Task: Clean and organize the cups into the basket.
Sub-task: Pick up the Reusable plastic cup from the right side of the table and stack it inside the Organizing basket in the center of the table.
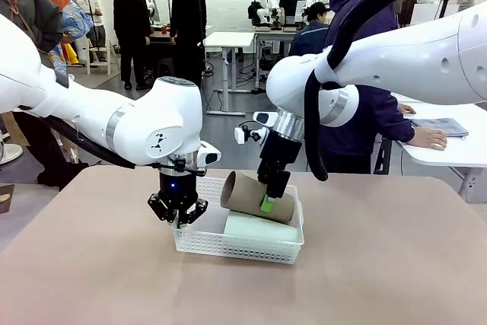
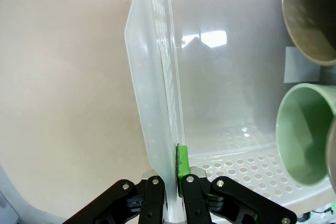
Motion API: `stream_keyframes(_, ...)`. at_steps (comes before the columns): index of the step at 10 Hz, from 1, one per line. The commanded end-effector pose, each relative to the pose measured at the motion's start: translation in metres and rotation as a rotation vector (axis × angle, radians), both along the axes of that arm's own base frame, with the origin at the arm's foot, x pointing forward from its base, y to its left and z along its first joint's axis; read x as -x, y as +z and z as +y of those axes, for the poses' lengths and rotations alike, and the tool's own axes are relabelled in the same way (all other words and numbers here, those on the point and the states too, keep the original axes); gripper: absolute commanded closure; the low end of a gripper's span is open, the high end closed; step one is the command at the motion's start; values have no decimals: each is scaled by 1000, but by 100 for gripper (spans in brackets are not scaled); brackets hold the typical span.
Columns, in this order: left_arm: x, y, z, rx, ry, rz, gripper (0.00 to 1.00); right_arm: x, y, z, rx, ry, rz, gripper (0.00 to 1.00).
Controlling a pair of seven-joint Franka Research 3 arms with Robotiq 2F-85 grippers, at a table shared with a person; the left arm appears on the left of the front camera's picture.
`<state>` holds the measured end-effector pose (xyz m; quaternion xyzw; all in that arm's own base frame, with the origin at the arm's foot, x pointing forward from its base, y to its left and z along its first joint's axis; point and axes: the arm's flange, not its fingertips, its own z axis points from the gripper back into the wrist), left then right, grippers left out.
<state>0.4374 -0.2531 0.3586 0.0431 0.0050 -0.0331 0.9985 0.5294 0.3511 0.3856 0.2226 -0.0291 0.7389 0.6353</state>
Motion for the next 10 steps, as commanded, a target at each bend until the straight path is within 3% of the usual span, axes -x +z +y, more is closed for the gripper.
stream_keyframes(1,1,-2,-1,-16,2,-7,100,-4,3,3,29,-15,4,0)
stream_keyframes(3,1,-2,-1,-16,2,-7,100,-4,5,1,19,-21,7,0)
stream_keyframes(5,1,-2,-1,-16,2,-7,100,-1,33,-26,-85,-38,9,0)
stream_keyframes(8,1,-2,-1,-16,2,-7,100,13,99,-138,-342,-136,-24,0)
stream_keyframes(10,1,-2,-1,-16,2,-7,100,33,119,-205,-466,-170,-35,0)
